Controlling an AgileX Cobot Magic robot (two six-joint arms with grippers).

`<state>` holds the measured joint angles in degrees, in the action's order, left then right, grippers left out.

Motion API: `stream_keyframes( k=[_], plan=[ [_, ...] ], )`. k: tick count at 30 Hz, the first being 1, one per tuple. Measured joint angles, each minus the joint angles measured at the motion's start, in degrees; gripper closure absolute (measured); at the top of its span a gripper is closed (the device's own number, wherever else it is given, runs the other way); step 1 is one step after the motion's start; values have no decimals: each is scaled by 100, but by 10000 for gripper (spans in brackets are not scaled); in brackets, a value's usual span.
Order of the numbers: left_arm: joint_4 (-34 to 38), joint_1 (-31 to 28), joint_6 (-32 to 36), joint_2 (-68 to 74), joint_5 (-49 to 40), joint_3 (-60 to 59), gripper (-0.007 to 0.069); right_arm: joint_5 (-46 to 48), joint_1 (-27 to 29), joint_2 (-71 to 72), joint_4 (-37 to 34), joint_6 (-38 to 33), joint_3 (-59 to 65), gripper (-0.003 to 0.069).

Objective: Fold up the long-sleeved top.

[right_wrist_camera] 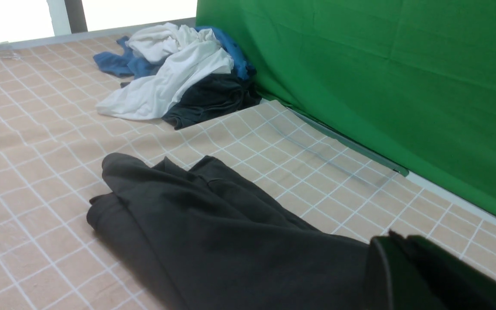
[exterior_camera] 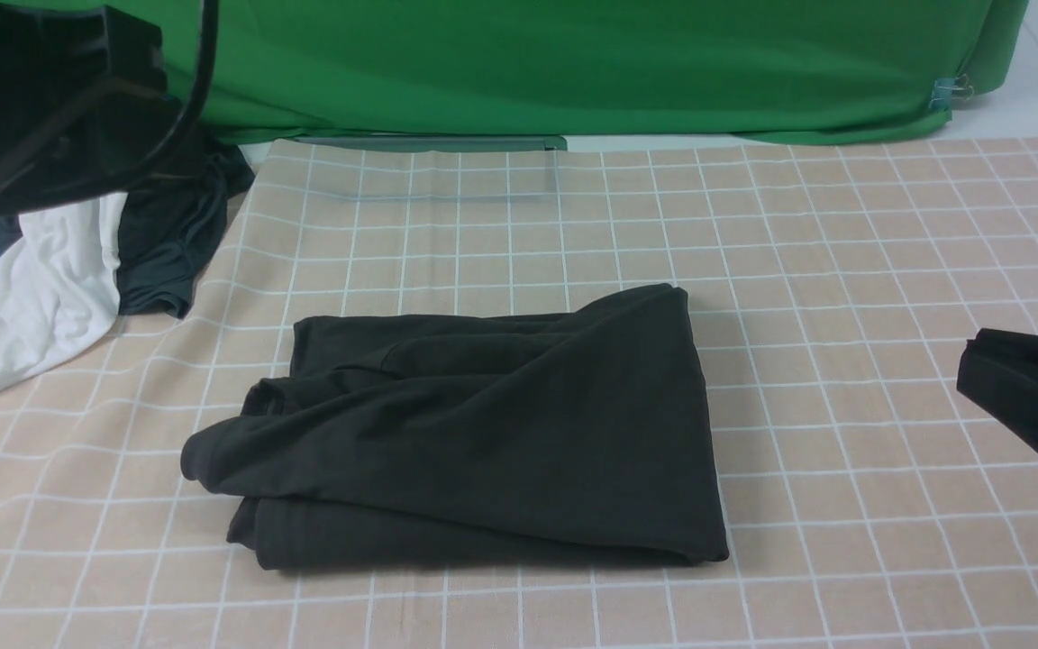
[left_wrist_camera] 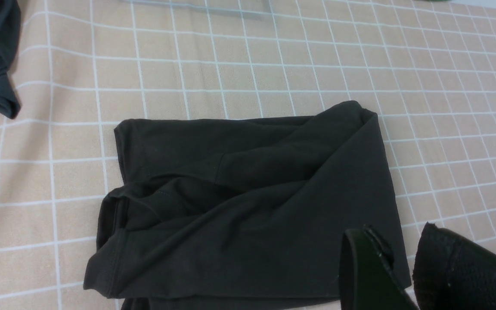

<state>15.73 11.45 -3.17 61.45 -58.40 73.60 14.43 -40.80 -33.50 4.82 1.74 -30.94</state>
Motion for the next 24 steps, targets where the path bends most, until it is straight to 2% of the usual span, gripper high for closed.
stream_keyframes(
  k=[7, 11, 15, 17, 19, 20, 22, 24],
  plan=[
    [-26, 0, 67, 0, -3, 0, 464, 0, 0, 26, 0, 0, 63, 580],
    [-45, 0, 120, 0, -28, 0, 464, -340, 139, 227, 0, 0, 361, 572],
    [-79, 0, 185, 0, -33, 0, 464, -628, 975, 661, 0, 0, 988, 567],
    [-110, 0, 231, 0, -40, 0, 469, -685, 1588, 1050, 0, 0, 1395, 564],
    [-115, 0, 317, 0, -40, 0, 504, -692, 2209, 1523, 0, 0, 1841, 561],
    [-115, 0, 317, 0, -40, 0, 504, -698, 2268, 1573, 0, 0, 1887, 561],
    [-115, 0, 388, 0, -44, 0, 574, -677, 3035, 2279, 0, 0, 2523, 555],
    [-115, 0, 512, 0, -44, 0, 603, -677, 3387, 2640, 0, 0, 2846, 550]
  ],
)
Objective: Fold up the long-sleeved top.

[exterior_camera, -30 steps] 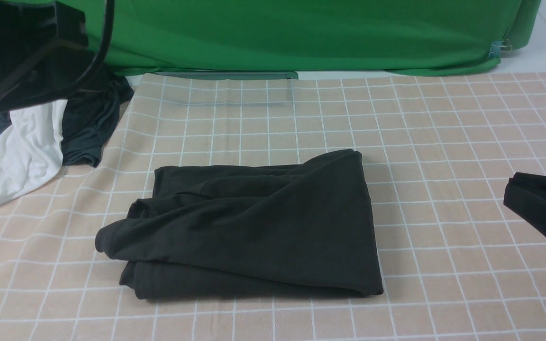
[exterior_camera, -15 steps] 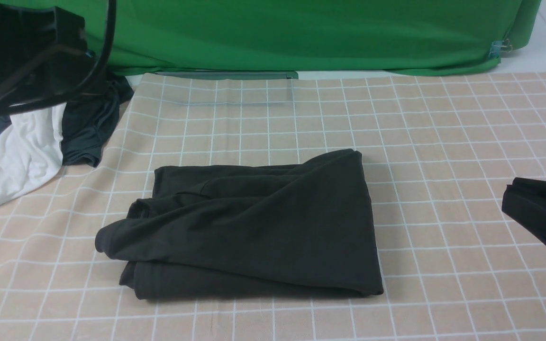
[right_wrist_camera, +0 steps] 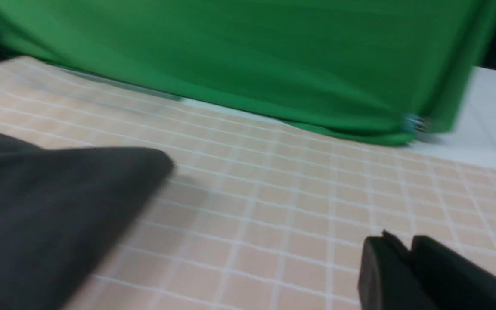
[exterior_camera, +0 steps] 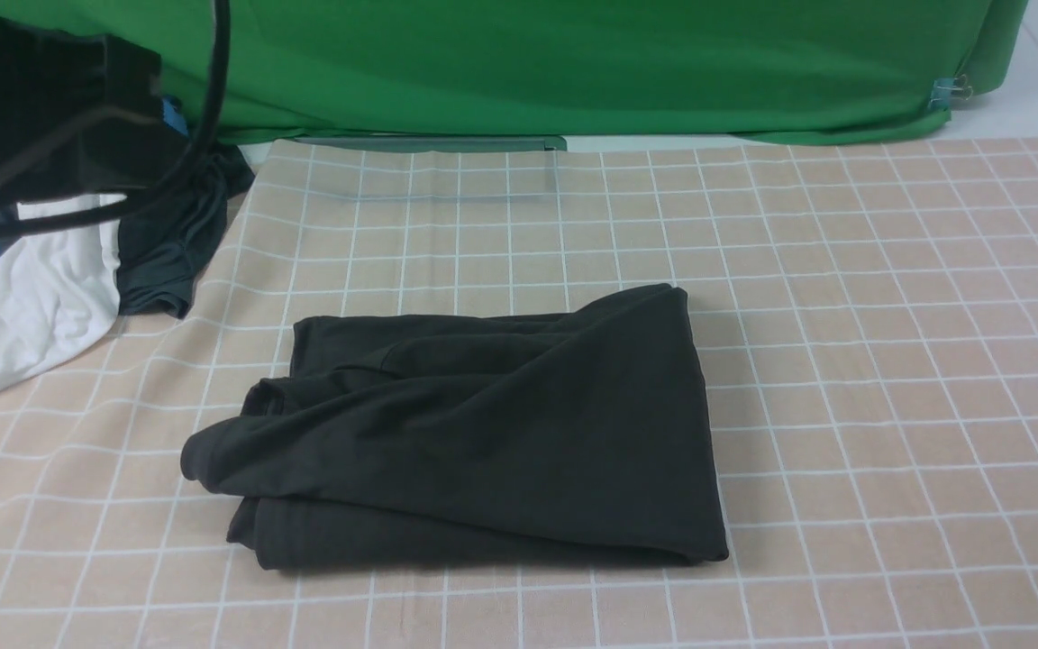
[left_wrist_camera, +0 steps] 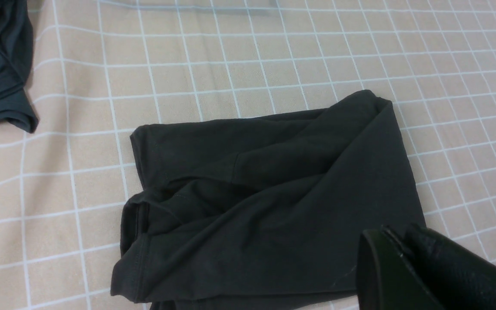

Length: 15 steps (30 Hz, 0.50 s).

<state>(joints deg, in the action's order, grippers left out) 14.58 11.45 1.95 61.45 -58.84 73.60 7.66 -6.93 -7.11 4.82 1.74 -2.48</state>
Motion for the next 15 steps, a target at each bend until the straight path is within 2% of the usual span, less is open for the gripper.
stream_keyframes(
  k=[3, 6, 11, 15],
  plan=[
    [0, 0, 85, 0, 0, 0, 613, 184, 459, 512, 0, 0, 271, 543],
    [0, 0, 157, -5, 0, 0, 613, 473, 669, 682, 6, 0, 288, 537],
    [110, 0, 397, -372, 121, -147, 613, 618, 728, 706, 10, 0, 288, 526],
    [373, 0, 603, -1261, 815, -976, 613, 636, 728, 710, 10, 0, 288, 514]
  ],
)
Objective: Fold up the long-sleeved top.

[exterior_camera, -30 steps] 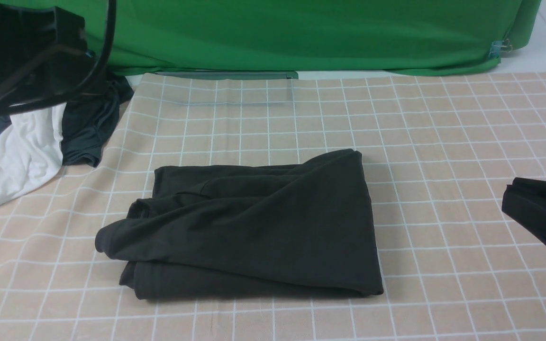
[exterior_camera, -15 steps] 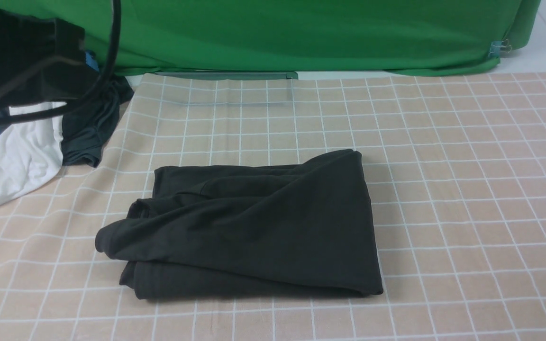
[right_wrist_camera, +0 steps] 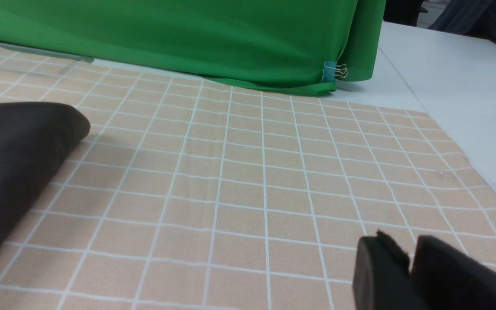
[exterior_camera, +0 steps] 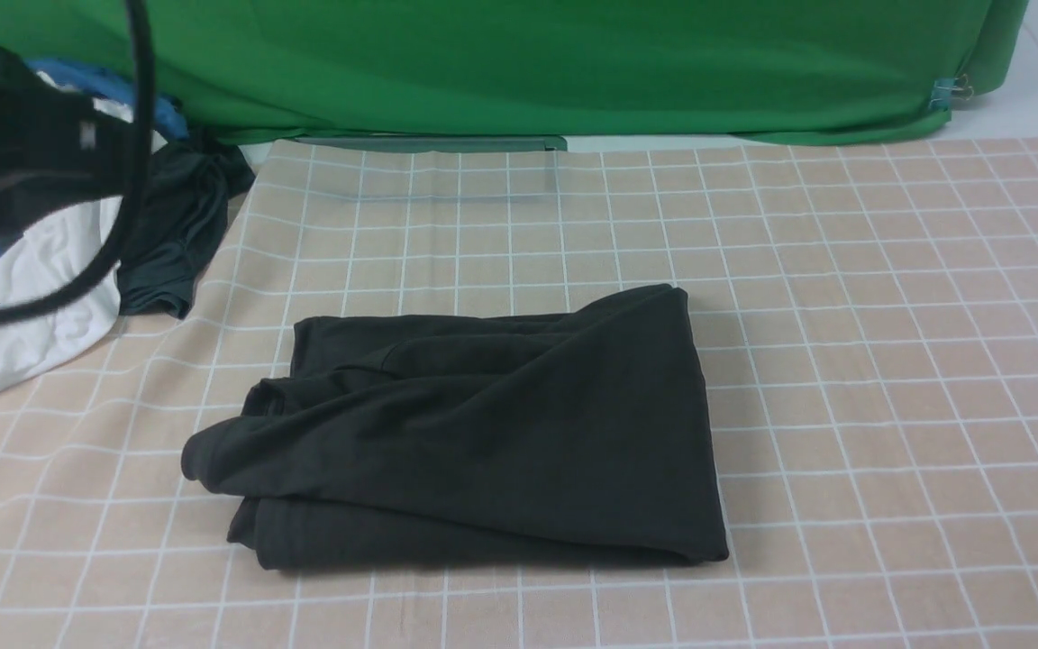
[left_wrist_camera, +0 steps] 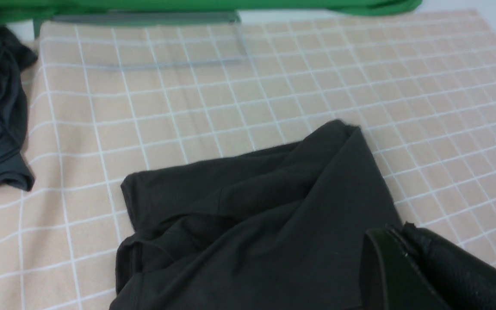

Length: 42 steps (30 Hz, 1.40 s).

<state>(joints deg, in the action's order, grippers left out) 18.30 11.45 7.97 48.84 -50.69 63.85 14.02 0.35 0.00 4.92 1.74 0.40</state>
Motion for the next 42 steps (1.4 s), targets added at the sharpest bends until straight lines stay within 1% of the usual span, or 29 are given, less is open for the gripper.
stream_keyframes(
  k=[1, 5, 9, 11, 12, 15, 17, 20, 25, 28, 34, 37, 42],
  plan=[
    [10, 0, 2, -119, 47, -62, 612, -1, 0, 0, 0, 0, 0, 513],
    [105, 0, 47, -1403, 1202, -1624, 611, 5, 0, 0, 0, 0, 0, 505],
    [153, 0, 64, -2494, 2675, -3138, 611, 5, 0, 0, 0, 0, 0, 495],
    [154, 0, 64, -2782, 3324, -3658, 611, 5, 0, 0, 0, 0, 0, 494],
    [154, 0, 64, -3042, 3947, -4083, 611, 5, 0, 0, 0, 0, 0, 493],
    [159, 0, 64, -3304, 4780, -4580, 611, 5, 0, 0, 0, 0, 0, 487],
    [166, 0, 64, -3339, 5102, -4776, 610, 5, 0, 0, 0, 5, 0, 482],
    [177, 0, 76, -3339, 5119, -4869, 610, 5, 0, 0, 0, 5, 0, 477],
    [177, 0, 77, -3339, 4889, -4877, 610, 5, 0, 0, 0, 0, 0, 465],
    [78, 0, 82, -3339, 4829, -4877, 610, 5, 0, 0, 0, 0, 0, 456],
    [-933, 0, 270, -3339, 4812, -4877, 610, 5, 0, 0, 0, 0, 0, 442],
    [-1155, 0, 270, -3339, 4812, -4877, 610, 5, 0, 0, 0, 0, 0, 435],
    [-1223, 0, 287, -3339, 4812, -4890, 610, 5, 0, 0, 0, 0, 0, 424]
  ],
)
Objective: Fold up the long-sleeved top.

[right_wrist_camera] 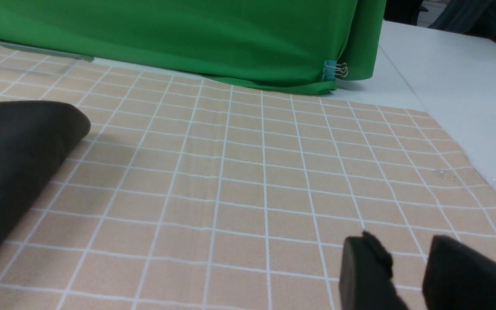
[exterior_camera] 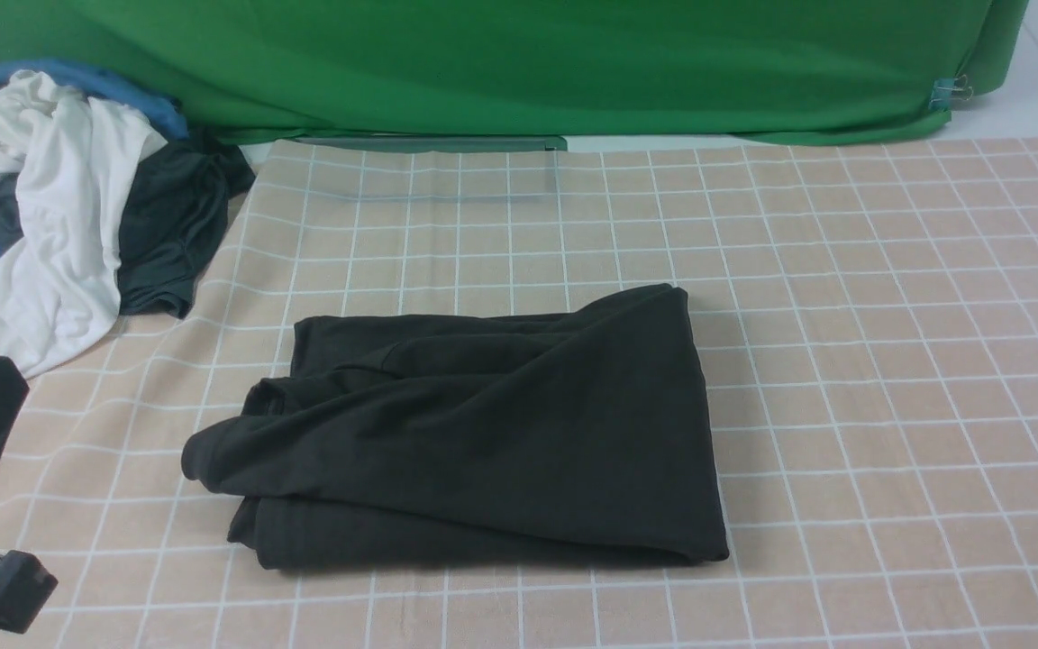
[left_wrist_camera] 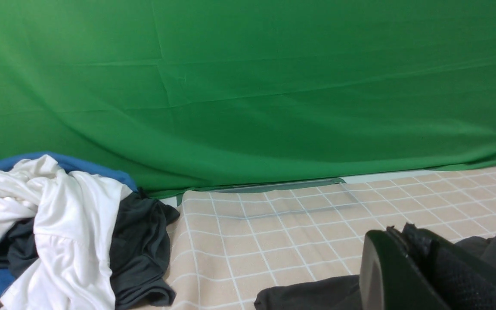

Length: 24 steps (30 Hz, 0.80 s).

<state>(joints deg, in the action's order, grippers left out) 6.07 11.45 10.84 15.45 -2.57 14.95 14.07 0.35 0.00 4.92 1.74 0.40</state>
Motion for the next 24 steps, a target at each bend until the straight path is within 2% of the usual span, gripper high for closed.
stream_keyframes(
  k=[4, 7, 9, 15, 20, 24],
  plan=[
    [-169, -13, 108, -91, 108, -222, 610, 0, 5, 0, 0, 0, 0, 421],
    [-504, -136, -292, -262, 384, -517, 610, 0, 5, 0, 0, 0, 0, 421],
    [-707, -419, -659, -542, 614, -853, 610, 0, 5, 0, 0, 0, 0, 421],
    [-729, -986, -1411, -1049, 667, -1388, 610, 0, 5, 0, 0, 0, 0, 421],
    [-797, -1026, -1932, -1466, 359, -1520, 610, 0, 5, 0, 0, 0, 0, 421],
    [-835, -1038, -2024, -1542, -224, -1520, 610, 0, 5, 0, 0, 0, 0, 421]
  ],
)
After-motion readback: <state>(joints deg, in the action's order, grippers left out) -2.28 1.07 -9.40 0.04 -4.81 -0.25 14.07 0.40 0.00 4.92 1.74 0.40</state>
